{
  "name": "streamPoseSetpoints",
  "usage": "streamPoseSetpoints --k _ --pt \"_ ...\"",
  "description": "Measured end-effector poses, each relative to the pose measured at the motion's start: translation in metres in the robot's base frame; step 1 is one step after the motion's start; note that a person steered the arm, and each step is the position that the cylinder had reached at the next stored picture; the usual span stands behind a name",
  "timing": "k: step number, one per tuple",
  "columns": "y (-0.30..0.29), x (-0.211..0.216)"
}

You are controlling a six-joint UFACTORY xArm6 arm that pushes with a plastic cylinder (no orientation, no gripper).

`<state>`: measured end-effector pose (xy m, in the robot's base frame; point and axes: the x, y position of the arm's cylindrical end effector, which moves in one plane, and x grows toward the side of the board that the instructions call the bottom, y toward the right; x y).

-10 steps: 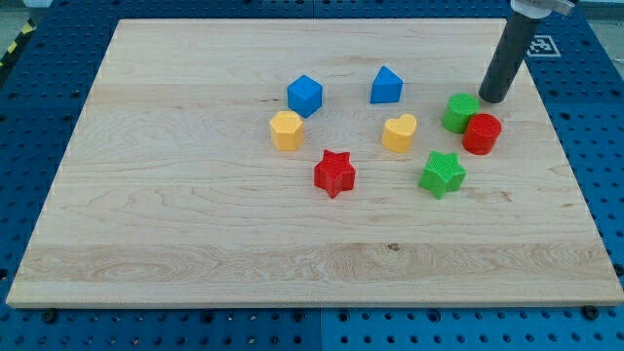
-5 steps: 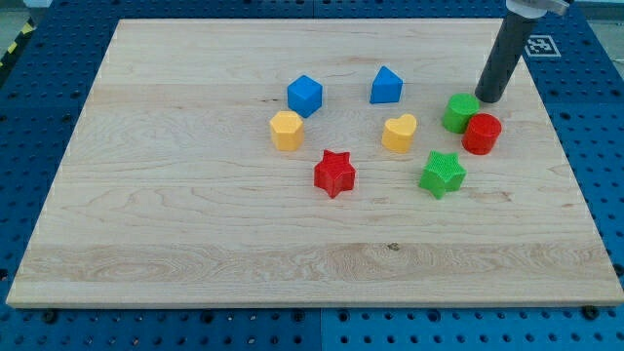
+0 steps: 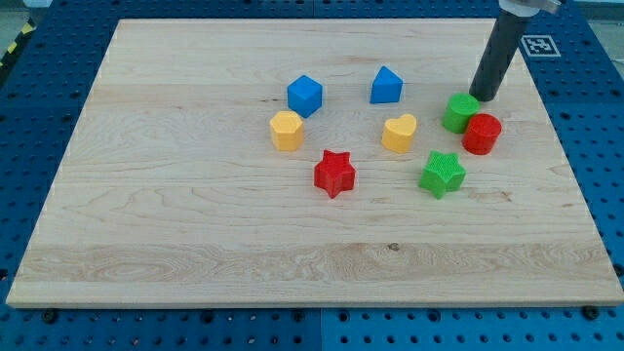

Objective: Push the green circle into the yellow heart

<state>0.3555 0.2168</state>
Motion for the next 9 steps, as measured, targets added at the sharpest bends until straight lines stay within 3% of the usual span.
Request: streamPoseSetpoints --k 3,5,7,9 --pt "0.002 0.019" --pt "-0.064 0.039" --pt "-0.068 0.033" --pt "-0.169 0.008"
